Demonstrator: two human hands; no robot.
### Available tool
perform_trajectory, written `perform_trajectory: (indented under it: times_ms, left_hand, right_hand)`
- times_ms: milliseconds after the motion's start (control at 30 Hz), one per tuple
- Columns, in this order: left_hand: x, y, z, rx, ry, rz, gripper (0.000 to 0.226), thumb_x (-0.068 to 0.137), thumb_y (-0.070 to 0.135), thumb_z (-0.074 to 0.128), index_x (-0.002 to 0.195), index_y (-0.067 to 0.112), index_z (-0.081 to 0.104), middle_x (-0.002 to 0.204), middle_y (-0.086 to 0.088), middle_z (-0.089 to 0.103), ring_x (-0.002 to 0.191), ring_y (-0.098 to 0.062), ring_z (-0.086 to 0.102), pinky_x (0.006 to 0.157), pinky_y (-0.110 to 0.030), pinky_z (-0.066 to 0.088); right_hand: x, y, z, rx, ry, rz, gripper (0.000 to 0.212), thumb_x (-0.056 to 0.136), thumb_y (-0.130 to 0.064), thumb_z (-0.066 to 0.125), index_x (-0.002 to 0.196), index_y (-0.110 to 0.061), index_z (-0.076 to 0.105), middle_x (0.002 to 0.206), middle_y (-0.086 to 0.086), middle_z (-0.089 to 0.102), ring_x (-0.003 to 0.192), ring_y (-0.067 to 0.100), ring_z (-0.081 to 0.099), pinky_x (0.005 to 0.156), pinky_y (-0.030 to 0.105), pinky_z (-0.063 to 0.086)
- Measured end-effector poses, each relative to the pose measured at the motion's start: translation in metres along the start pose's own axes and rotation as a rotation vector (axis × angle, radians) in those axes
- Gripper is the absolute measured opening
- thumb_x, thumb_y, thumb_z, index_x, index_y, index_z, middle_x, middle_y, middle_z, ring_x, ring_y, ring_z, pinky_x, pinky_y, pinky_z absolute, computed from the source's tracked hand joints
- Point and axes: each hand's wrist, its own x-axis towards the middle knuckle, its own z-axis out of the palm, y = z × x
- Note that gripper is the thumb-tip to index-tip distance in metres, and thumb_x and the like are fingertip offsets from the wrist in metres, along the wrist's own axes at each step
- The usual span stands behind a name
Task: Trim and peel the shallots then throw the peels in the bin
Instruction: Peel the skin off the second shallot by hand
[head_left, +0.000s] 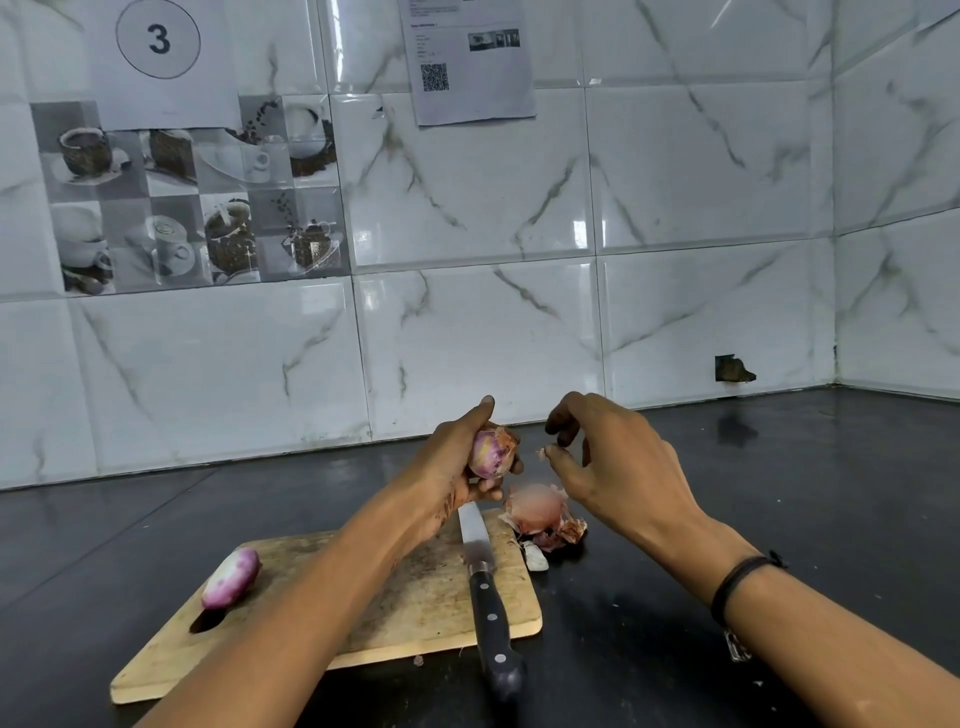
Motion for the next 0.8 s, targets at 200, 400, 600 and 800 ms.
perform_trajectory:
  times_ms: [200,400,600,800]
  left_hand:
    - [0.001,-0.002,0.001,0.04,-0.013,0.0,0.054,0.102,0.052,0.043,0.082,0.009,0.069,0.07,-0.015,0.07,0.043,-0.015,0.052,0.055,-0.029,0.047]
    - [-0.004,0.0,0.007,0.173,0.009,0.068,0.055,0.103,0.053,0.041,0.08,0.013,0.07,0.064,-0.006,0.072,0.048,-0.009,0.062,0.056,-0.026,0.048]
    - [-0.006,0.001,0.007,0.231,0.049,0.139,0.052,0.104,0.05,0.04,0.086,0.012,0.072,0.062,0.002,0.071,0.061,-0.011,0.066,0.056,-0.025,0.049]
    - [-0.006,0.002,0.006,0.246,0.083,0.142,0.054,0.105,0.049,0.039,0.08,0.011,0.068,0.058,-0.001,0.069,0.062,-0.015,0.065,0.055,-0.026,0.049]
  right_hand:
    - [-0.001,0.005,0.004,-0.06,-0.095,0.05,0.031,0.101,-0.048,0.052,0.1,-0.025,0.073,0.092,-0.01,0.073,0.085,0.013,0.067,0.073,0.034,0.055]
    - [0.002,-0.002,0.002,0.189,-0.005,-0.119,0.026,0.102,-0.045,0.05,0.114,-0.032,0.069,0.099,-0.017,0.064,0.088,0.003,0.06,0.076,0.037,0.055]
    - [0.002,-0.005,0.002,0.245,-0.053,-0.229,0.028,0.097,-0.048,0.059,0.12,-0.036,0.071,0.103,-0.018,0.064,0.091,0.006,0.063,0.078,0.036,0.054]
    - [0.004,-0.006,-0.001,0.252,-0.019,-0.257,0.021,0.092,-0.036,0.071,0.111,-0.03,0.077,0.1,-0.019,0.068,0.088,0.0,0.061,0.077,0.031,0.054]
